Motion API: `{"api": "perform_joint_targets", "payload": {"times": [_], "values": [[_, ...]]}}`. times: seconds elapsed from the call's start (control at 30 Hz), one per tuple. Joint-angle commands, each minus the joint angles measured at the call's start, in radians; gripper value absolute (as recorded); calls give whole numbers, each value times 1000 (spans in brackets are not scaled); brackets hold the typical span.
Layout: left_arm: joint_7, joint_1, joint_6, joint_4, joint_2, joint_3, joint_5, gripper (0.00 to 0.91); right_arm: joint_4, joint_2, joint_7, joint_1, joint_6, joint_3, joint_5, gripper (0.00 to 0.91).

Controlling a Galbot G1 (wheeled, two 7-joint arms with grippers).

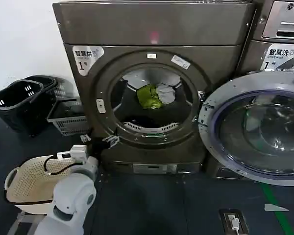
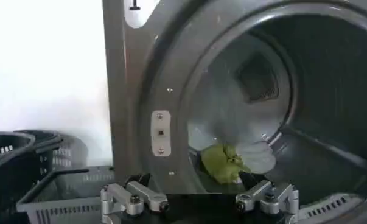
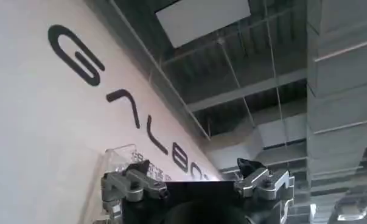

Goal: Grasp the clothes from the dryer.

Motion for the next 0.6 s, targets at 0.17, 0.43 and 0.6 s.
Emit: {"api": "perform_joint_targets", "payload": {"times": [0.17,0.43,0.6], "values": [[0,3,1,0,1,1,1,907,1,-1,-3,1,1,-1,0,907],[0,3,2,0,1,3,1,907,3,-1,-6,1,5,-1,0,907],[0,4,2,0,1,4,1,907,6,-1,-8,1,6,-3,0,907]]}}
